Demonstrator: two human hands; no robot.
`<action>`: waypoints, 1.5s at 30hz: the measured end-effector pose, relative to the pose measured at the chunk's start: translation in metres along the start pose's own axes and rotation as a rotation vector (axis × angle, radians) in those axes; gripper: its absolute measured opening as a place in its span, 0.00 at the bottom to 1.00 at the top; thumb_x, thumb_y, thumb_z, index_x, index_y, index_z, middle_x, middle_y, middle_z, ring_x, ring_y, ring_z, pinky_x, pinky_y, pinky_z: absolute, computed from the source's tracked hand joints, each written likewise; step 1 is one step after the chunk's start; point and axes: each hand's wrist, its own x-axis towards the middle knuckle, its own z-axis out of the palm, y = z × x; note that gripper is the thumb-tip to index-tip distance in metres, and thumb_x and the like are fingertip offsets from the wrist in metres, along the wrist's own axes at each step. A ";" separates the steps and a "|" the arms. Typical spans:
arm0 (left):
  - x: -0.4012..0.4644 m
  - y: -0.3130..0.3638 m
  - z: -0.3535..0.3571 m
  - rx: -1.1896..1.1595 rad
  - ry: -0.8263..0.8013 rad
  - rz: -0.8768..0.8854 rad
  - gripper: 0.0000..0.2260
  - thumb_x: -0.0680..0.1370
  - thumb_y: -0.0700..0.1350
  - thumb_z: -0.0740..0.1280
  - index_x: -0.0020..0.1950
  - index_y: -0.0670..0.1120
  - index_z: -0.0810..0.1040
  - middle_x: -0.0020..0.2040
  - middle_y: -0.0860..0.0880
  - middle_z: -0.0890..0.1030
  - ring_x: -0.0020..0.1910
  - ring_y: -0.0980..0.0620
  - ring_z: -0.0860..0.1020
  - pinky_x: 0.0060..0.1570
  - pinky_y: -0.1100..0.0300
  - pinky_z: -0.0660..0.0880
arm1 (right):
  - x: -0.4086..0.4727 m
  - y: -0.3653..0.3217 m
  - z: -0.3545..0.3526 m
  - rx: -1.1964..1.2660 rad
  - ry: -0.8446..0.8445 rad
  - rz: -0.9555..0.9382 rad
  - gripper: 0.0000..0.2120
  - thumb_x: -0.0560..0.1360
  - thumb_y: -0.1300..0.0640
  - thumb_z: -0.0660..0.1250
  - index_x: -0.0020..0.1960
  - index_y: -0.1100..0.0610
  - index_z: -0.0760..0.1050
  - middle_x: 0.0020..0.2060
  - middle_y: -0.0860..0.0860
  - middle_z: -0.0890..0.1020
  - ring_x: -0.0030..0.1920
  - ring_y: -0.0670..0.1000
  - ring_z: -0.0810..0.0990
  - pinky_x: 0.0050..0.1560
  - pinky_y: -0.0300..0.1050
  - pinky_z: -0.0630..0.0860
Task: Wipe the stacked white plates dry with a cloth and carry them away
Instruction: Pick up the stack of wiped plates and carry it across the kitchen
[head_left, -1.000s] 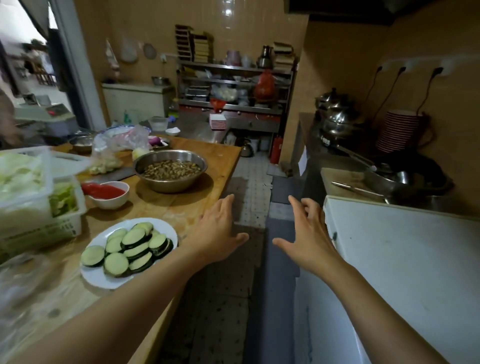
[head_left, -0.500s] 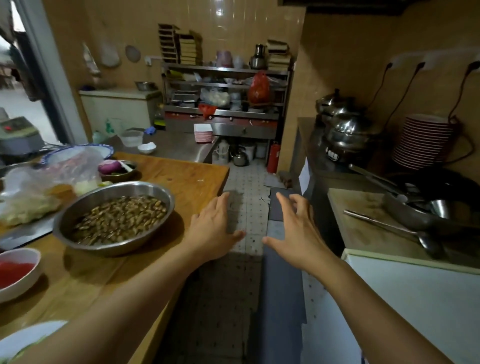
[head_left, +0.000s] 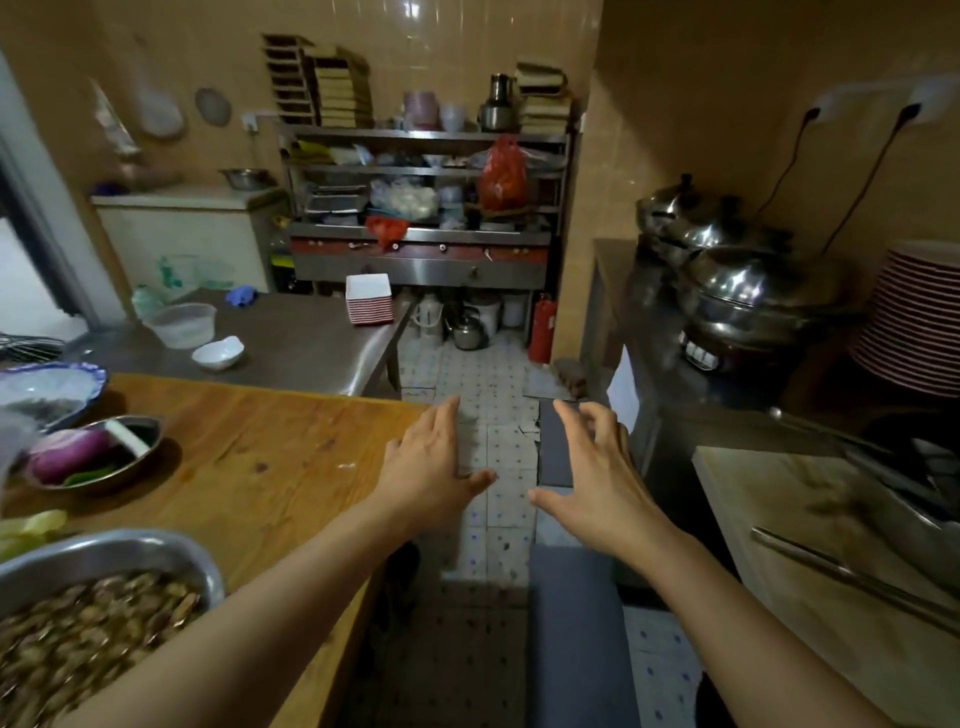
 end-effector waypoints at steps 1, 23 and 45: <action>0.020 -0.003 0.004 -0.002 -0.001 -0.009 0.41 0.74 0.58 0.67 0.77 0.49 0.45 0.77 0.49 0.56 0.74 0.49 0.57 0.71 0.47 0.57 | 0.021 0.009 0.004 0.001 -0.004 -0.010 0.47 0.70 0.43 0.71 0.76 0.49 0.44 0.71 0.50 0.49 0.73 0.55 0.52 0.72 0.51 0.61; 0.419 -0.097 0.037 -0.133 0.076 -0.385 0.40 0.74 0.56 0.68 0.77 0.49 0.48 0.76 0.46 0.58 0.69 0.47 0.67 0.70 0.45 0.63 | 0.488 0.108 0.085 0.100 -0.231 -0.261 0.44 0.72 0.42 0.69 0.76 0.47 0.44 0.70 0.48 0.49 0.72 0.54 0.52 0.71 0.50 0.60; 0.681 -0.339 0.038 -0.205 0.280 -0.746 0.31 0.77 0.58 0.62 0.75 0.48 0.55 0.75 0.47 0.62 0.71 0.45 0.64 0.67 0.42 0.64 | 0.836 0.009 0.278 0.137 -0.425 -0.364 0.40 0.74 0.44 0.66 0.76 0.53 0.47 0.70 0.53 0.55 0.70 0.56 0.56 0.67 0.51 0.64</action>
